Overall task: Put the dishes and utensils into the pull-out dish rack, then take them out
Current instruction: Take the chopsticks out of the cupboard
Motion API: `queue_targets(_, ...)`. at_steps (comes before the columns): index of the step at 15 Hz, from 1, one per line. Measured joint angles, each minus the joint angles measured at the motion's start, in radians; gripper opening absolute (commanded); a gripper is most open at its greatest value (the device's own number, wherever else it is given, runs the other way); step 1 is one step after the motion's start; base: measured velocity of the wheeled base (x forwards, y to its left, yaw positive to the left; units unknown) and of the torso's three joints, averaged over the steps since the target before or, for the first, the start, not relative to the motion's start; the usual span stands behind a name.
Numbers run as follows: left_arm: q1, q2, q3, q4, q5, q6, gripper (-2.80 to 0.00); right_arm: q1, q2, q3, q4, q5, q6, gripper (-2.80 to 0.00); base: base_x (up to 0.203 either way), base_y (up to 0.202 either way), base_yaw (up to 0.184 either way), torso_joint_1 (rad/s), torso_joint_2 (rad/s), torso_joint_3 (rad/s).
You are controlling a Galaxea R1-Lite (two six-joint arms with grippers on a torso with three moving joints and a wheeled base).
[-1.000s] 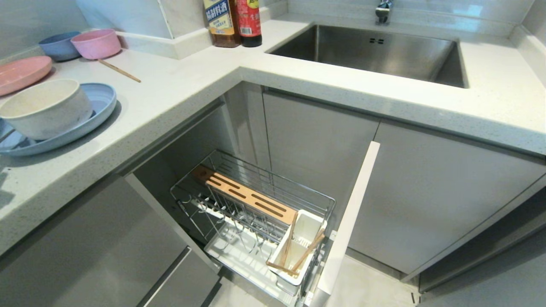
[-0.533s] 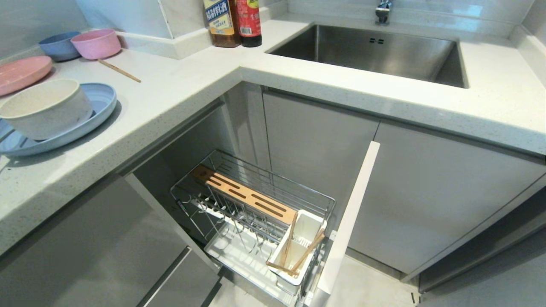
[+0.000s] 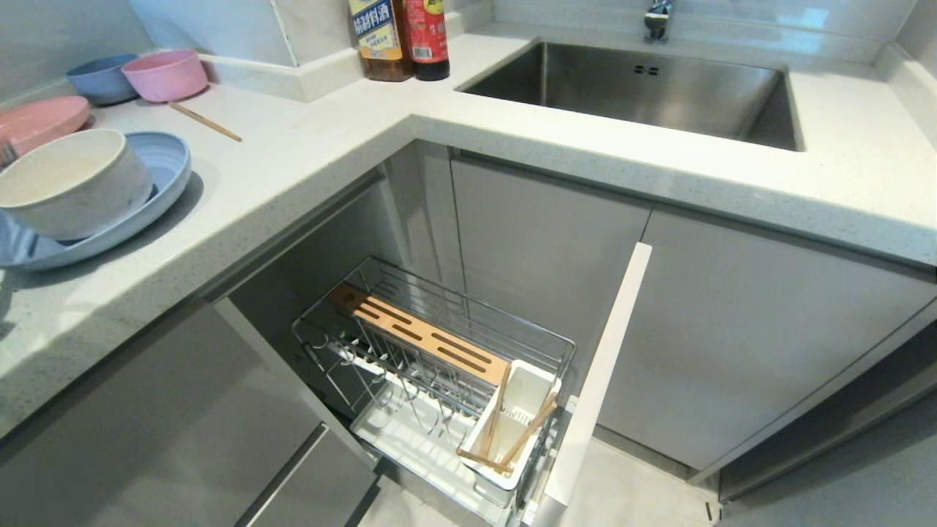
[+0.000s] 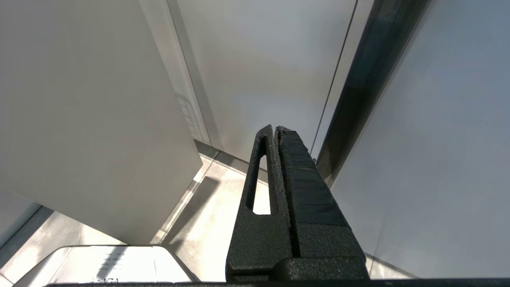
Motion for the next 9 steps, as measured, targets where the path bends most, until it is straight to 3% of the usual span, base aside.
queue_targets(3,0.012,0.017,0.001,0.0,-0.047,-0.023,-2.8,0.0,0.0,0.0,0.0,0.0,0.0,-2.8,0.0,0.0,0.0,0.0,0.0,0.0)
queue_targets(9,0.033,0.023,-0.007,0.0,-0.044,-0.025,-2.8,0.0,0.0,0.0,0.0,0.0,0.0,-2.8,0.0,0.0,0.0,0.0,0.0,0.0)
